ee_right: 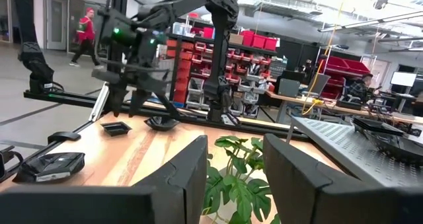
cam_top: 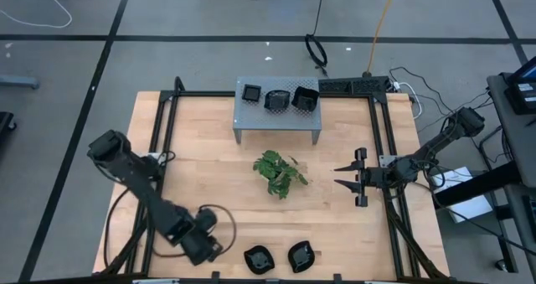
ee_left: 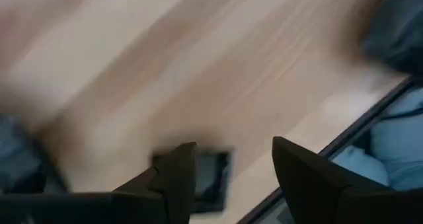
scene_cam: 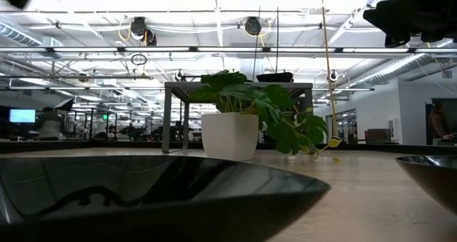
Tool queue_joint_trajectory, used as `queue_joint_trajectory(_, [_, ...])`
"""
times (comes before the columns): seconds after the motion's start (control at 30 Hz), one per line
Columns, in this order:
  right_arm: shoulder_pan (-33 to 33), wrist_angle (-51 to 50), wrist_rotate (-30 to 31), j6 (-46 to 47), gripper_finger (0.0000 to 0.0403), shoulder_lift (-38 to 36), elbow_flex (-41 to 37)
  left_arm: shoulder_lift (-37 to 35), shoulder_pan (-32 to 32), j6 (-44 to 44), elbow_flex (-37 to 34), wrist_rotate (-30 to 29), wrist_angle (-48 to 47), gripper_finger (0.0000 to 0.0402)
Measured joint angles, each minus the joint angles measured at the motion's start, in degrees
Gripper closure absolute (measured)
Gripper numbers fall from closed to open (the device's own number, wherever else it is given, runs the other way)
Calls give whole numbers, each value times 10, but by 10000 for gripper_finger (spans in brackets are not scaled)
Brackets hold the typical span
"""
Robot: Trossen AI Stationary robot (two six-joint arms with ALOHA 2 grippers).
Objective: Pick & Place Mini shaped plates
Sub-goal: Stack the square black bowl on top of the other square black bowls on the shelf
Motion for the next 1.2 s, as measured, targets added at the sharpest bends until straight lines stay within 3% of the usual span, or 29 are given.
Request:
queue_joint_trajectory(0.23, [0,0,0,0,268,0,0,0,-63,-109,-59,20,21,201])
queue_joint_trajectory(0.8, [0,0,0,0,268,0,0,13,-72,-68,-116,70,59,205])
queue_joint_trajectory(0.93, [0,0,0,0,268,0,0,25,-72,-63,-116,82,75,247])
queue_joint_trajectory(1.2, [0,0,0,0,268,0,0,28,-61,-23,-115,105,130,389])
